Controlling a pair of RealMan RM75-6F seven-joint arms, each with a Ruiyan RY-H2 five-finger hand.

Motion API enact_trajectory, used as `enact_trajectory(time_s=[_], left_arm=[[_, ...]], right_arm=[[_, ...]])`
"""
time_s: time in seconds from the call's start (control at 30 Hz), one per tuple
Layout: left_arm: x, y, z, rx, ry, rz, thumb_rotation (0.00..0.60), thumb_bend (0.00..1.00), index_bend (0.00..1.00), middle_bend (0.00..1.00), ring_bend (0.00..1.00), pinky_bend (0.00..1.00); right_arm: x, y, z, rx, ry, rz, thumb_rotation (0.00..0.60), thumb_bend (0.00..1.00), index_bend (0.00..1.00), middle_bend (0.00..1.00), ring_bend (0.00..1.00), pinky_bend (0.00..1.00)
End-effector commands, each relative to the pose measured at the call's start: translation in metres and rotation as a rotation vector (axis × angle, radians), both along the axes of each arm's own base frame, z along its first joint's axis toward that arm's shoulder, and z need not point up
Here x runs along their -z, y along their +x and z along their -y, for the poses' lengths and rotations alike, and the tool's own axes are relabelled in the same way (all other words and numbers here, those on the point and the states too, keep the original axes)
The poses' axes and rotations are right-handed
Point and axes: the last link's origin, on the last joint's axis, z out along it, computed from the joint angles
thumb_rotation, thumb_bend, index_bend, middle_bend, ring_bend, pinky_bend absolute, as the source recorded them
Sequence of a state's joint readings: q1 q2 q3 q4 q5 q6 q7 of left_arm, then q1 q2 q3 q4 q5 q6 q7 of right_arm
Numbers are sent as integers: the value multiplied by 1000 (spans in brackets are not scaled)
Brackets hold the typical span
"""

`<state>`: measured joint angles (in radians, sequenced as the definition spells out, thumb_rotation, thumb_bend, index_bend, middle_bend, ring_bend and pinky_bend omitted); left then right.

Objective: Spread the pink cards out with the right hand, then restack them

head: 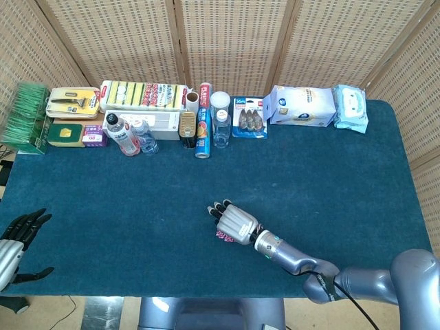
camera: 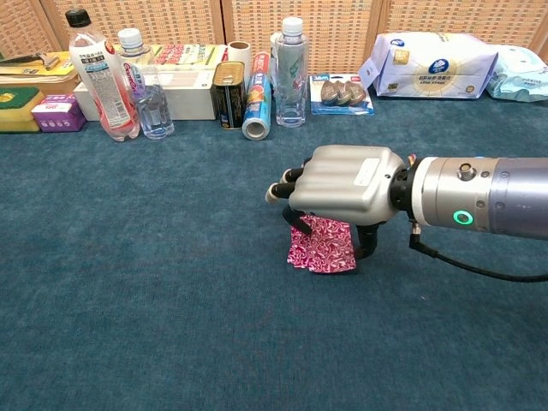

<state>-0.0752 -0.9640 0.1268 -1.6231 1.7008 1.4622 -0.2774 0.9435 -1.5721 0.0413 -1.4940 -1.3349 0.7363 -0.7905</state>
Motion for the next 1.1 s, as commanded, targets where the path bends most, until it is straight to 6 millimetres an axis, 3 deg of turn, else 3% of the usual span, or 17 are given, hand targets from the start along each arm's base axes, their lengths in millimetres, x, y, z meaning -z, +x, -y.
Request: enact_trajectory(time_s=[0.03, 0.67, 1.1], left_arm=[[-1, 0, 1, 1, 2, 2, 600, 47, 0, 0, 0, 0], [-2, -1, 0, -5, 6, 5, 600, 47, 0, 0, 0, 0], [-1, -1, -1, -6, 7, -1, 600, 47, 0, 0, 0, 0]], right_arm=[[2, 6, -1, -8, -1, -3, 600, 184, 426, 134, 163, 284], [7, 16, 5, -4, -17, -42, 600, 185, 399, 135, 164, 298], [8, 18, 3, 10, -5, -34, 600, 186, 329, 134, 163, 304]])
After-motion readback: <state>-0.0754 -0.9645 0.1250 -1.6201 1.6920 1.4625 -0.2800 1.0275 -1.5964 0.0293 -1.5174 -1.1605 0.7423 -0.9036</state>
